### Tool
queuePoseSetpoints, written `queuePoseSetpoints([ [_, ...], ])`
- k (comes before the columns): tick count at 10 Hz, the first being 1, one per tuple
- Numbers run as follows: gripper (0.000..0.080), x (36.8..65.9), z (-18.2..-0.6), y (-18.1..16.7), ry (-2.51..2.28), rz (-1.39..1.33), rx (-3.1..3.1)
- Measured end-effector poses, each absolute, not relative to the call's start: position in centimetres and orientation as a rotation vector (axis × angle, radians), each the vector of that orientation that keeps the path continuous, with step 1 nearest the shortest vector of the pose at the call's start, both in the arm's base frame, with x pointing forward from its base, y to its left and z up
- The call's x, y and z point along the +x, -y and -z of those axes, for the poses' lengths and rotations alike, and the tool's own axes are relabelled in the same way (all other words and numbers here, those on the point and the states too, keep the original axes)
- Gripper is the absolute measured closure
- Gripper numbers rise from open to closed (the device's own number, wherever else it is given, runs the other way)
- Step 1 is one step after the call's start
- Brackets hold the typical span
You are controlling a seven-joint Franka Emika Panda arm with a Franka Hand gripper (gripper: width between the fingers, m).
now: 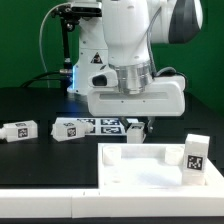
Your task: Assemble square table
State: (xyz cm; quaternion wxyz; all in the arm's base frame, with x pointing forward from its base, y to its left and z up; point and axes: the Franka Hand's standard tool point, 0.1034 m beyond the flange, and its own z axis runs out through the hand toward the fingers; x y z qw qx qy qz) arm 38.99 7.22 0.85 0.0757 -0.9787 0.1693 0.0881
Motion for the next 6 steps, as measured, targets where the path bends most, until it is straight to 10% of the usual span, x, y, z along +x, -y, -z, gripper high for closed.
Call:
queuePoseSetpoints([
  [4,0.0189,38.9,-1.3,-6.9,-0.502,-0.406,-2.899],
  [6,0.0161,40.2,-2.9,-6.3,-0.485,-0.591,-2.85],
])
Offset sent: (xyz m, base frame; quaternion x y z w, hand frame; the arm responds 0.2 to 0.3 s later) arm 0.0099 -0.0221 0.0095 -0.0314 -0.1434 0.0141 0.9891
